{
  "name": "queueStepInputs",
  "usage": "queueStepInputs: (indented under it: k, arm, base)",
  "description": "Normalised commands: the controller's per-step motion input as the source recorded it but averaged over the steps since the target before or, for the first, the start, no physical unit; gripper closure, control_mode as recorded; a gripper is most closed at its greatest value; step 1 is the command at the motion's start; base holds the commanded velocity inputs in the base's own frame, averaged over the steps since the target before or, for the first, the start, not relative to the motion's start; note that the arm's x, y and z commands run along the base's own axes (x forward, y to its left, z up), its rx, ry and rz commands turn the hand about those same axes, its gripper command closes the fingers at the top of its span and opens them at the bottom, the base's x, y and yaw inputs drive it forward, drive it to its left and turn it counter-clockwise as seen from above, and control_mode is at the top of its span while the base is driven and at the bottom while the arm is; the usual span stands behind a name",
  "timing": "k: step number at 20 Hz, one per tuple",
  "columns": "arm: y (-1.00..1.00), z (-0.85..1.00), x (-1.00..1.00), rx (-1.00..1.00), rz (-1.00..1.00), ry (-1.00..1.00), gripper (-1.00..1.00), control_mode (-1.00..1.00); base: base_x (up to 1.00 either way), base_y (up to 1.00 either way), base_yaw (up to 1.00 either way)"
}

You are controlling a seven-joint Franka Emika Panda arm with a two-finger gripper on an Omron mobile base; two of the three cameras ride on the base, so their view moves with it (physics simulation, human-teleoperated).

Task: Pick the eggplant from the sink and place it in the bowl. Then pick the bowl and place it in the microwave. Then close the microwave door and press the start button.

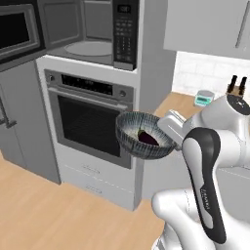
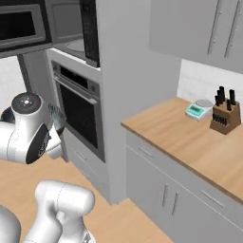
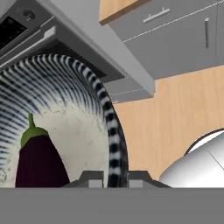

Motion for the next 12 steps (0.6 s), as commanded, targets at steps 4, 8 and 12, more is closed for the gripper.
queueStepInputs:
  k: [4,8,12]
  arm:
    - [0.00,0.00,0.00,0.00,0.00,0.00,1.00,1.00]
    - [0.00,0.00,0.00,0.00,0.00,0.00,1.00,1.00]
    - [0.00,0.00,0.00,0.00,0.00,0.00,1.00,1.00]
  base:
    - [0.88,0.74,-0.34]
    - [0.92,0.78,-0.42]
    - [0.72,0.83,-0.45]
